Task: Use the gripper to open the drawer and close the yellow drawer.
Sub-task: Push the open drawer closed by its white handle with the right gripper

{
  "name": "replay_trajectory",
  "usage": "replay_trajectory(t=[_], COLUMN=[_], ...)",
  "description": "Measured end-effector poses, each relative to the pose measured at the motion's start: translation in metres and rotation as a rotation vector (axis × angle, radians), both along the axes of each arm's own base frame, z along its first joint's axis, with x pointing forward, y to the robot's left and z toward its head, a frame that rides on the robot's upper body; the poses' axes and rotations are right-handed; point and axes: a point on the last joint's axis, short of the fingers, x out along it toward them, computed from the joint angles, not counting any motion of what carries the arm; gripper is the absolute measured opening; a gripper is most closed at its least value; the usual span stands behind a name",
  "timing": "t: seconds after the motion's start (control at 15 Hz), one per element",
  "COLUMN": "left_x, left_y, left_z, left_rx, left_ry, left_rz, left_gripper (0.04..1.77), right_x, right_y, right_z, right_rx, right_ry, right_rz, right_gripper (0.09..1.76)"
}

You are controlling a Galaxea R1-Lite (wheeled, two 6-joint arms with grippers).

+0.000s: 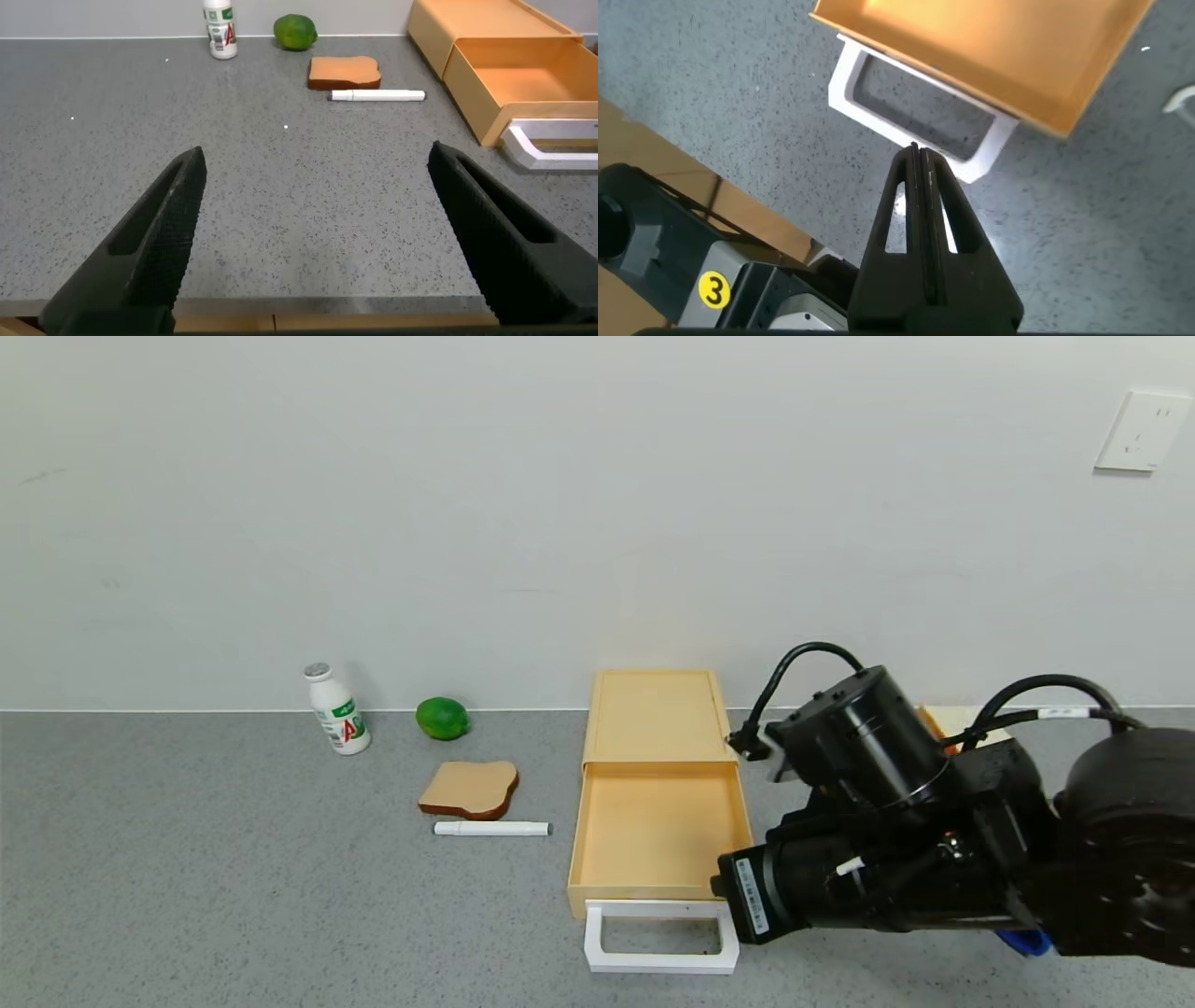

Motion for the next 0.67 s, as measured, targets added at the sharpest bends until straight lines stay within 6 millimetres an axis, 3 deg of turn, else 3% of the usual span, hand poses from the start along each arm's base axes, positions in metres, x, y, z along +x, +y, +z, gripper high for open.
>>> replay_trajectory(t=[0.67], left_x=[0.0], left_y=[0.0], left_z=[0.0], left_rx=[0.0], left_ry=[0.0], left_rz=[0.0], left_gripper=[1.72], right_x=[-0.001], right_y=[0.037], right_z=[-0.058], right_rx=[-0.056], right_ry=[-0.06], right_rz=[-0.106], right_gripper=[0.12])
